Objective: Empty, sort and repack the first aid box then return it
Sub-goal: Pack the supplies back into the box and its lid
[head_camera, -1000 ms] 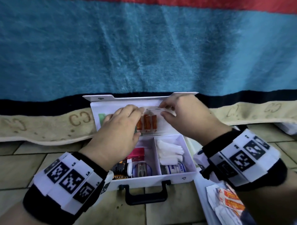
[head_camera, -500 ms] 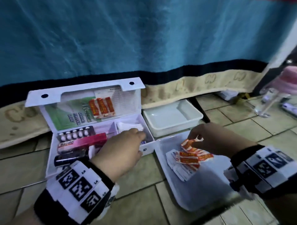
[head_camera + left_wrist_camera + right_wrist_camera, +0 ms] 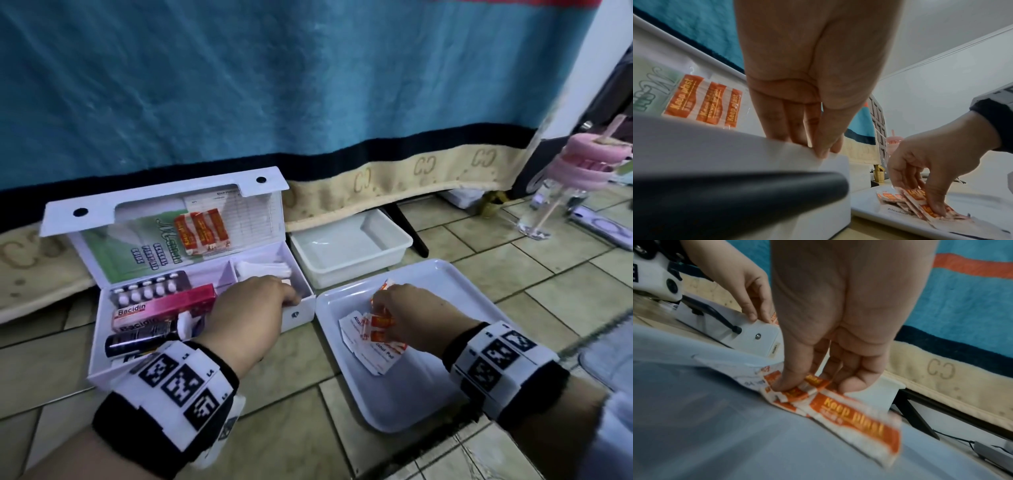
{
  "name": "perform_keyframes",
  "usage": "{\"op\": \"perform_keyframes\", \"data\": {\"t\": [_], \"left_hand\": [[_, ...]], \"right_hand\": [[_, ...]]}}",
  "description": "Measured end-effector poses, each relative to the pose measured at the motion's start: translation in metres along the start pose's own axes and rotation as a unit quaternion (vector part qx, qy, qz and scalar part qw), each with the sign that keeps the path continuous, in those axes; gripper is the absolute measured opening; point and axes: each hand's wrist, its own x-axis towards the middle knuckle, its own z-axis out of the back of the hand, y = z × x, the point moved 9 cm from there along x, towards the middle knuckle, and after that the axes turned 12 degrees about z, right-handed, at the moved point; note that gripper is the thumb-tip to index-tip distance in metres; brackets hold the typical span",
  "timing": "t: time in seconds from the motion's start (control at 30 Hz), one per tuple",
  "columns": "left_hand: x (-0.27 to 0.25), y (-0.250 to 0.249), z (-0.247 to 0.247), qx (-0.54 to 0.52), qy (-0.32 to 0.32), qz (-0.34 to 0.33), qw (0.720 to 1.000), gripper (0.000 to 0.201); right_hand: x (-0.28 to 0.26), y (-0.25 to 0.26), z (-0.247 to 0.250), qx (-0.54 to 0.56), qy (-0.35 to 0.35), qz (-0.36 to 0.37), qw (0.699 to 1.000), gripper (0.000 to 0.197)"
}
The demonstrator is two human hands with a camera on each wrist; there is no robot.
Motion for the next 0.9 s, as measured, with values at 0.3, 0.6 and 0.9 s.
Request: {"op": "perform_keyframes", "data": {"t": [0.3,0.6,0.9], "left_hand": [[0.001,0.002,-0.001,-0.017,-0.016,-0.002,1.0,0.035],[0.002,0.003,-0.001,-0.016,-0.012,0.0,1.0,0.036],[-0.003,0.001,0.005,0.015,0.015,-0.024,1.0,0.031]], "right_hand": [[-0.006,-0.001,0.012,-0.001,-0.018,-0.025,1.0,0.013],[-0.007,0.002,0.026,0.106,-0.046,0.02,0.993,0.014],[0.006,0.033,0.074,0.119,-0.112,0.123,0.979,0.012]]}}
